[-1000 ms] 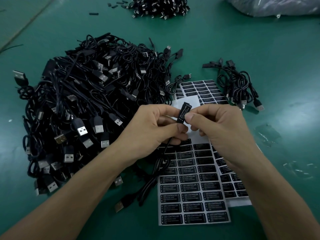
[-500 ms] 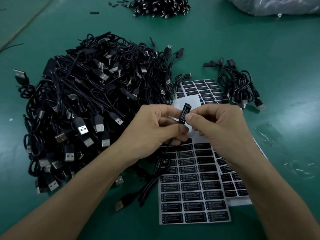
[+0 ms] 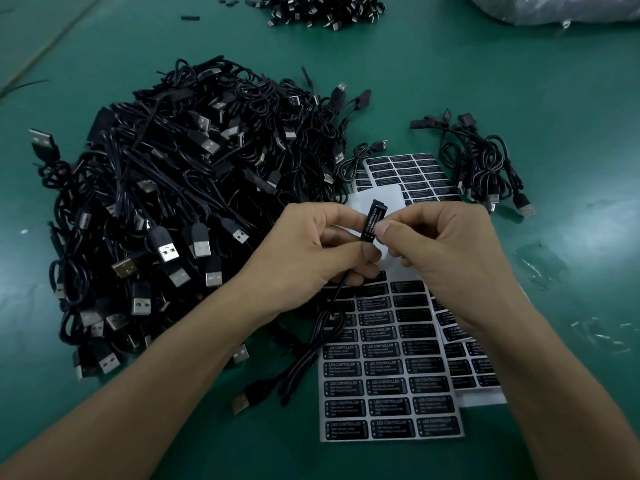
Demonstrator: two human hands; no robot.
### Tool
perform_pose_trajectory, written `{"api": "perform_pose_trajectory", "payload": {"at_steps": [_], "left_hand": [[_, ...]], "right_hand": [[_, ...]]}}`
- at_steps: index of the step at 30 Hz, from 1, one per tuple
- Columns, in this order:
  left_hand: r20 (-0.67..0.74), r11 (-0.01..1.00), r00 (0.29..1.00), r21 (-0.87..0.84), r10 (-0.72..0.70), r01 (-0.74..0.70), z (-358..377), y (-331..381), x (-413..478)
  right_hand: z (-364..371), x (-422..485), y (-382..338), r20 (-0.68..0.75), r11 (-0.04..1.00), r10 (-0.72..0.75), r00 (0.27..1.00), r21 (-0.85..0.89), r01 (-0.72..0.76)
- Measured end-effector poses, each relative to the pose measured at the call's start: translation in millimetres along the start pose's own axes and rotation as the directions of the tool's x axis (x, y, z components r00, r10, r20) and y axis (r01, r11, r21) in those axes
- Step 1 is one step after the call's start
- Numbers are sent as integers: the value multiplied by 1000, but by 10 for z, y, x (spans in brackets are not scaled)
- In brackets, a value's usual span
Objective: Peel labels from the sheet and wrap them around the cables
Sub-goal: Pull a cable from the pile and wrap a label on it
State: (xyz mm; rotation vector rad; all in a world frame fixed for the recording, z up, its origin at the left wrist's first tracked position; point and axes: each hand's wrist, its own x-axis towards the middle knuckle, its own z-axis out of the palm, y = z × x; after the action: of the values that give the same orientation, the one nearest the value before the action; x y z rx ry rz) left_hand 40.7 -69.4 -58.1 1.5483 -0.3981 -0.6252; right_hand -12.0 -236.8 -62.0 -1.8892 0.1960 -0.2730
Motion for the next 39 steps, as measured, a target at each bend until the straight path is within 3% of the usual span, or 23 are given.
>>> {"api": "perform_pose_trajectory", "payload": {"at_steps": [39], "left_hand": [[7, 1000, 1000, 19, 7, -7, -2, -11, -2]], "right_hand": [[42, -9, -41, -47, 998, 40, 998, -54, -42]]}}
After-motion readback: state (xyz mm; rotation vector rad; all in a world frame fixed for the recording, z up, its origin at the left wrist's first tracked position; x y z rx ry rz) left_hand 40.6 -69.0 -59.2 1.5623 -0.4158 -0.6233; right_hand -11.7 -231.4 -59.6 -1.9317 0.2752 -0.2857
